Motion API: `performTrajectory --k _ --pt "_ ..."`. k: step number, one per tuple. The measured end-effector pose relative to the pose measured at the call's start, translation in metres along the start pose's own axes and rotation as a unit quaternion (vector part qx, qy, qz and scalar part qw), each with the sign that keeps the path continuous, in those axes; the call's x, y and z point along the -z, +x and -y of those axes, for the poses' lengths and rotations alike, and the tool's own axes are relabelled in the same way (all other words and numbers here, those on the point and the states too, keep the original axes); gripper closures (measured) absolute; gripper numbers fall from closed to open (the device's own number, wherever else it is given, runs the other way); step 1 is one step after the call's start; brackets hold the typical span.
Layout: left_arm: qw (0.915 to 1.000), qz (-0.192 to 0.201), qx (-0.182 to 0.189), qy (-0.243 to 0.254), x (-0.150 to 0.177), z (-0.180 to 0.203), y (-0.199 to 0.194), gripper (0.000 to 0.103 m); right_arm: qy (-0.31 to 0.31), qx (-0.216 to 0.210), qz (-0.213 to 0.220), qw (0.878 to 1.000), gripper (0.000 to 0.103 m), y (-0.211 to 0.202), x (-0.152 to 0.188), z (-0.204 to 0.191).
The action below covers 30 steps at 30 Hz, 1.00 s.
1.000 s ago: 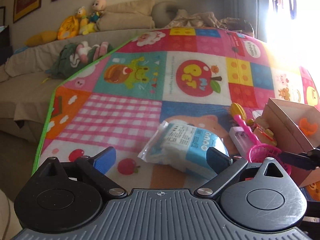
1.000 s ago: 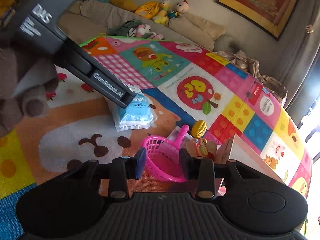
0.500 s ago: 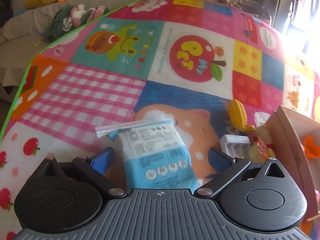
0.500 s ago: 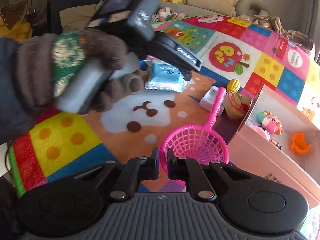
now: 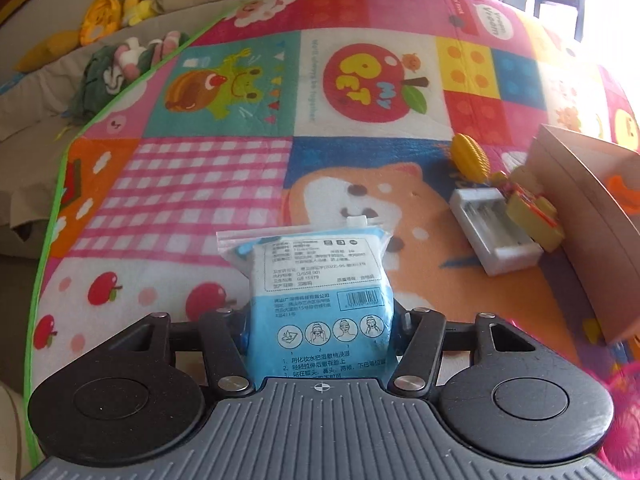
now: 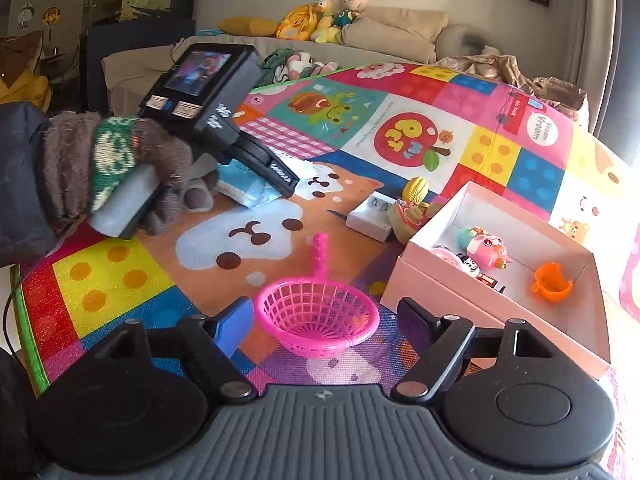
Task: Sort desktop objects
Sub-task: 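Grasp the blue-white wet-wipe pack with the left gripper and lift it, then carry the wipe pack to the box with the left gripper while the right gripper carries the pink basket there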
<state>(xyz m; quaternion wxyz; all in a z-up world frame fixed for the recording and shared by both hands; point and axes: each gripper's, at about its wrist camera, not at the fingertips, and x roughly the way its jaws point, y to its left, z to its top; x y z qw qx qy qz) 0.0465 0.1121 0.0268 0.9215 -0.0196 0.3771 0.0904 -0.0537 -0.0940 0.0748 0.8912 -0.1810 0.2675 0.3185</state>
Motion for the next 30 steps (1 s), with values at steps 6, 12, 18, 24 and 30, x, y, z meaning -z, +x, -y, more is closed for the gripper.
performTrajectory --k 6,12,18,24,30 --pt "0.9960 -0.013 0.089 0.006 0.054 0.003 -0.061 0.036 -0.026 -0.007 -0.008 1.000 0.011 0.019 -0.005 -0.004" --pt "0.9951 0.016 0.095 0.023 0.081 0.009 -0.092 0.016 0.012 -0.035 -0.051 0.998 0.011 0.051 -0.014 0.006" --pt "0.9969 0.015 0.068 0.035 0.077 0.017 -0.083 0.014 0.050 -0.044 -0.074 0.995 0.019 0.060 -0.014 0.014" --pt "0.9977 0.020 0.030 0.058 0.079 0.033 -0.074 0.031 0.019 -0.044 -0.062 0.997 0.019 0.023 -0.004 0.003" --pt "0.9901 0.020 0.082 0.113 0.088 0.064 -0.098 0.042 -0.021 -0.012 -0.052 0.998 0.019 -0.036 0.026 -0.007"
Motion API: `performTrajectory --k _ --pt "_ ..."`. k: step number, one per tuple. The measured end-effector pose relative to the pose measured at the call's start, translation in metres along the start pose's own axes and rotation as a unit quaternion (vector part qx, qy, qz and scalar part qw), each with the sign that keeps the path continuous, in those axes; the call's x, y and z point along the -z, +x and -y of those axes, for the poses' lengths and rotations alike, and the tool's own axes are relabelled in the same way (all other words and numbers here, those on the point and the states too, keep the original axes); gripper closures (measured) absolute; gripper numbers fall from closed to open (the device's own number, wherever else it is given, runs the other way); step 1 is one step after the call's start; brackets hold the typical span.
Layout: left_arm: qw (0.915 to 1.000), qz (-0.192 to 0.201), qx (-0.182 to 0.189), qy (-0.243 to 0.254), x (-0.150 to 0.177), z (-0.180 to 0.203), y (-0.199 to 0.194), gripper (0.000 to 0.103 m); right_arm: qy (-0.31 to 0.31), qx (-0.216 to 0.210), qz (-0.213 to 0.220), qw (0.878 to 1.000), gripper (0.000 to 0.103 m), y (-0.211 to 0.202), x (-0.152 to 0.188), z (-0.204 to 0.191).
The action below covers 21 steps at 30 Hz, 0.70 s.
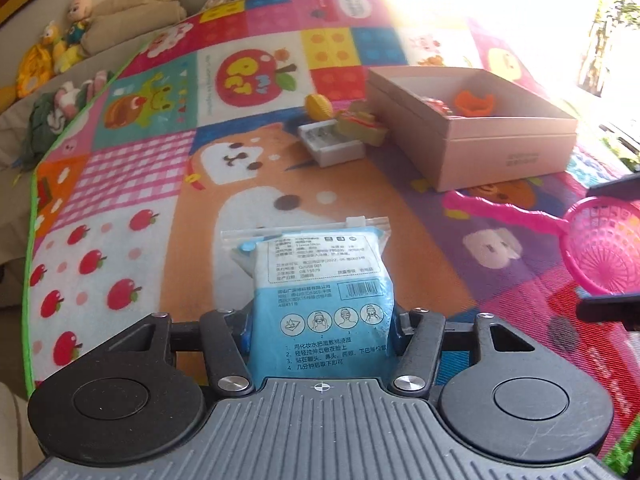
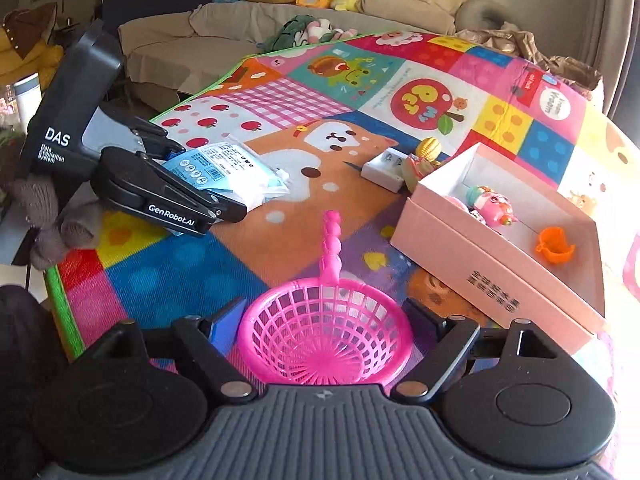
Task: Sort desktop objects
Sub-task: 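Carry the wipe pack to the box with the left gripper while the right gripper carries the pink basket there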
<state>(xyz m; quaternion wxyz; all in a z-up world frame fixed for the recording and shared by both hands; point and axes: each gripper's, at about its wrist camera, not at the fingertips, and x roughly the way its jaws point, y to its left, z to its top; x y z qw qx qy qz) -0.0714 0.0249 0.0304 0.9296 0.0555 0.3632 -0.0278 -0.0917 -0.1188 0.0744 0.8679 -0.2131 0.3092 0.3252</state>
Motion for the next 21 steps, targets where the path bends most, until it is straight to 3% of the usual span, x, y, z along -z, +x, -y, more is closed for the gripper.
performTrajectory --k 3,7,13,18,21 --pt "0.9989 0.028 0.031 0.022 -0.009 0.025 -0.018 0.043 0.007 0.051 0.013 0.999 0.019 -0.029 0.011 0.008" --pt "0.9931 0.091 0.068 0.028 -0.045 0.046 -0.046 0.043 0.042 0.115 0.057 0.991 0.019 -0.073 0.011 0.033" --pt "0.9819 0.168 0.074 0.046 -0.098 0.072 -0.063 0.042 0.082 0.194 0.135 0.968 0.019 -0.130 -0.006 0.072" --pt "0.9835 0.156 0.087 0.028 -0.152 0.094 -0.023 0.042 0.128 0.230 0.173 0.949 0.019 -0.146 -0.019 0.108" --pt "0.9870 0.122 0.105 -0.007 -0.182 0.109 0.025 0.042 0.148 0.237 0.184 0.942 0.019 -0.144 -0.018 0.128"
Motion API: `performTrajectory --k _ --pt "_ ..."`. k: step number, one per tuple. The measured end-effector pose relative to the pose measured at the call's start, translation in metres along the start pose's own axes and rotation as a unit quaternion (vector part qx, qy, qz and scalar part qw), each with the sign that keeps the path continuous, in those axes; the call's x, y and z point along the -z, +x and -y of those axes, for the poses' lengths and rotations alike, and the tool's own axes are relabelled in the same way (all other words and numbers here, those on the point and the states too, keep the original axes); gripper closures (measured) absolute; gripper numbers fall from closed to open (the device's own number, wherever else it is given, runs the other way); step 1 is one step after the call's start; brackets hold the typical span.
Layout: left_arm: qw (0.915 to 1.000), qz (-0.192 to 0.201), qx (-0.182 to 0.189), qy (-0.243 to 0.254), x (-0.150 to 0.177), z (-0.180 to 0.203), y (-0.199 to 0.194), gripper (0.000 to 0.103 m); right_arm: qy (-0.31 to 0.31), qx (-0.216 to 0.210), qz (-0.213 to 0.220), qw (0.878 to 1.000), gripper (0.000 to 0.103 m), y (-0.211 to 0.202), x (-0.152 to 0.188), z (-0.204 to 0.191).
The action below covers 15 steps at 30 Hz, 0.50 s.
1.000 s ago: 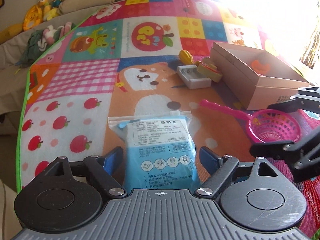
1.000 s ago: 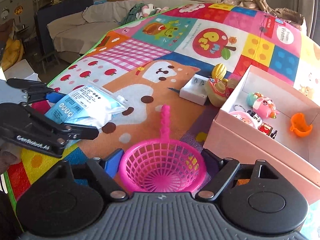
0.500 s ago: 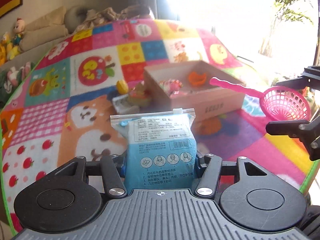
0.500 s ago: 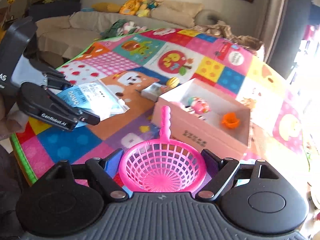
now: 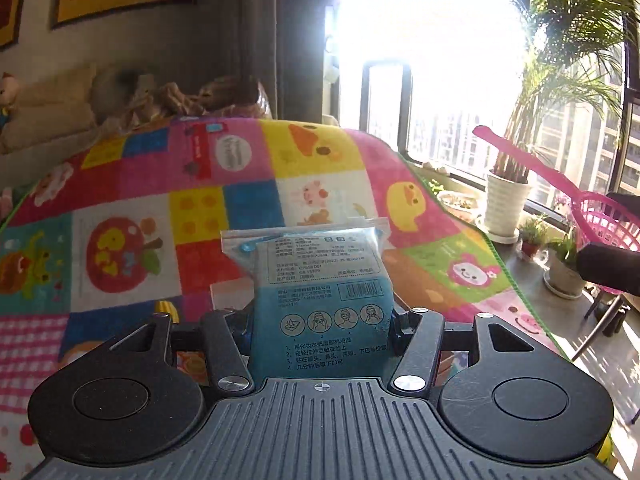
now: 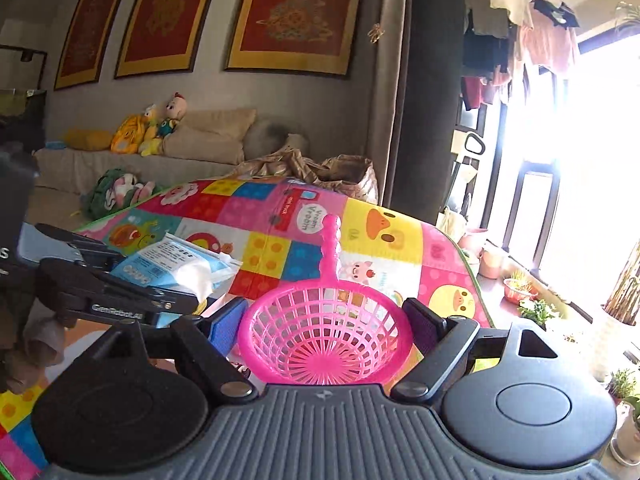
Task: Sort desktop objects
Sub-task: 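Carry the wipe pack to the box with the left gripper while the right gripper carries the pink basket there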
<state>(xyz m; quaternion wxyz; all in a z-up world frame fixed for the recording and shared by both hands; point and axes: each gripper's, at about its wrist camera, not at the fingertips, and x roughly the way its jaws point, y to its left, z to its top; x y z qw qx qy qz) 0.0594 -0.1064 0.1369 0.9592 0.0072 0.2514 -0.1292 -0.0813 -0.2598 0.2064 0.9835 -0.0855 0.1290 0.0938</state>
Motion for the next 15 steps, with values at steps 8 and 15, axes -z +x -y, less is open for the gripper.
performTrajectory --k 8,15 --pt "0.9977 -0.051 0.025 -0.038 0.023 -0.007 0.070 0.023 0.029 0.015 -0.037 0.999 0.019 0.048 0.016 0.028" --pt "0.9981 -0.021 -0.035 -0.047 0.059 -0.059 -0.003 0.011 0.048 -0.006 -0.080 0.996 0.019 0.094 0.030 0.012"
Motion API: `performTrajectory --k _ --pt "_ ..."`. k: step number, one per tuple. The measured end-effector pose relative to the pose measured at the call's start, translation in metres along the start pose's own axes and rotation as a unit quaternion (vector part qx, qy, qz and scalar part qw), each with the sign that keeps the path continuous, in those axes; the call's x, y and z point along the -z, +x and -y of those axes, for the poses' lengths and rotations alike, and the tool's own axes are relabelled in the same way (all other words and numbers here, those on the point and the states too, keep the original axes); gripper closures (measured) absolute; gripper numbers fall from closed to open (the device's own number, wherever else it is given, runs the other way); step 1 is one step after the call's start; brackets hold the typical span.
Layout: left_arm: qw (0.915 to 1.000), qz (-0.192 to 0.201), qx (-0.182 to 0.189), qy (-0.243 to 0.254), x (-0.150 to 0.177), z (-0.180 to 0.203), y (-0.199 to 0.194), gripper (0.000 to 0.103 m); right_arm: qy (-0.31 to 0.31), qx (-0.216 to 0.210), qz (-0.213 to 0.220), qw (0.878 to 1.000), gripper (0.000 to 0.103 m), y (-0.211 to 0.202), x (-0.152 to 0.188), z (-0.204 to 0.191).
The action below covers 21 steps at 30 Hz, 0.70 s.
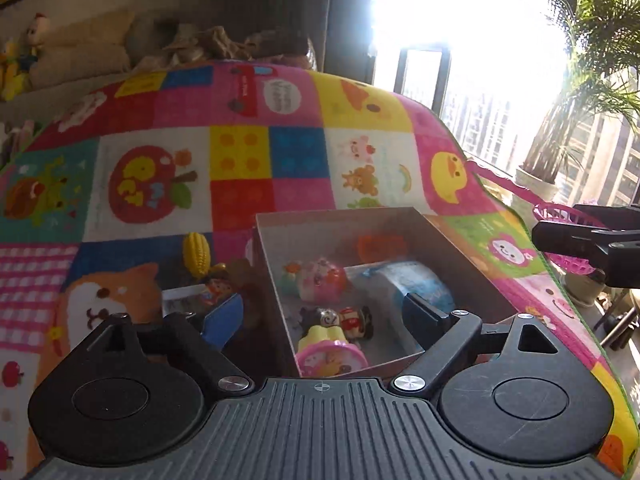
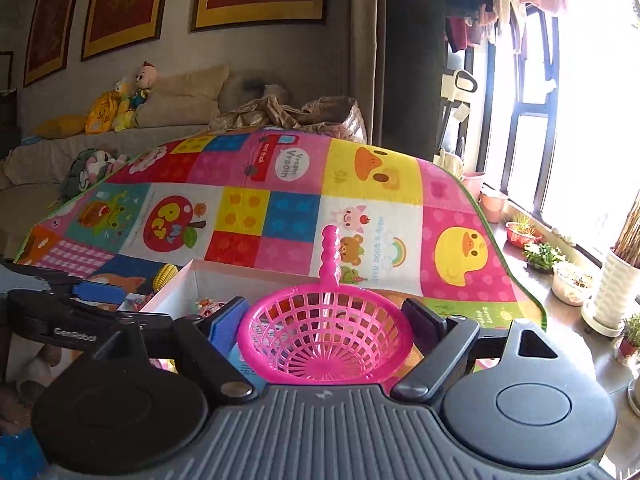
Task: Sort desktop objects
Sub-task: 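Carry the wipe pack to the box with the left gripper while the right gripper carries the pink basket there, then release both items into the box and grasp the yellow corn toy with the right gripper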
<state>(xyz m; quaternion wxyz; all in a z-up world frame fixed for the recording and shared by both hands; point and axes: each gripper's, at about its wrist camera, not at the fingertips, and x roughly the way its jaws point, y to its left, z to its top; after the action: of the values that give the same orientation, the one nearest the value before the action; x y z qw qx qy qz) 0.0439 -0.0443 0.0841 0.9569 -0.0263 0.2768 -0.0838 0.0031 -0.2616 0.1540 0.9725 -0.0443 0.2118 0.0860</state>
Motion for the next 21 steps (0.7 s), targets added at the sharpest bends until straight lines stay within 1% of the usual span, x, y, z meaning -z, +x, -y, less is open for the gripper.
performTrajectory --k 3,8,9,11,13,15,17,21 --pt "0.9998 -0.004 -0.018 0.001 0.017 -0.015 -0.013 0.010 0.009 -0.024 -0.029 0.999 0.019 0.035 0.000 -0.022" --pt "0.9992 -0.015 -0.037 -0.006 0.039 -0.040 -0.024 0.008 0.038 -0.040 -0.067 0.996 0.019 0.097 -0.002 -0.059" --pt "0.9989 -0.019 -0.043 -0.010 0.043 -0.048 -0.025 0.008 0.047 -0.045 -0.074 0.995 0.019 0.107 -0.001 -0.063" --pt "0.9979 -0.022 -0.060 -0.014 0.050 -0.061 -0.029 0.007 0.068 -0.066 -0.094 0.991 0.018 0.120 0.003 -0.068" --pt "0.9966 -0.023 -0.075 -0.025 0.055 -0.077 -0.030 0.007 0.075 -0.085 -0.113 0.987 0.013 0.121 0.006 -0.072" --pt "0.9952 -0.027 -0.084 -0.042 0.059 -0.092 -0.029 0.007 0.058 -0.090 -0.103 0.989 0.003 0.110 0.006 -0.076" --pt "0.9936 -0.034 -0.092 -0.055 0.062 -0.102 -0.026 0.007 0.041 -0.086 -0.087 0.992 0.002 0.097 0.000 -0.076" --pt "0.9924 -0.030 -0.097 -0.069 0.067 -0.112 -0.018 0.006 0.018 -0.063 -0.080 0.995 0.002 0.089 -0.027 -0.081"
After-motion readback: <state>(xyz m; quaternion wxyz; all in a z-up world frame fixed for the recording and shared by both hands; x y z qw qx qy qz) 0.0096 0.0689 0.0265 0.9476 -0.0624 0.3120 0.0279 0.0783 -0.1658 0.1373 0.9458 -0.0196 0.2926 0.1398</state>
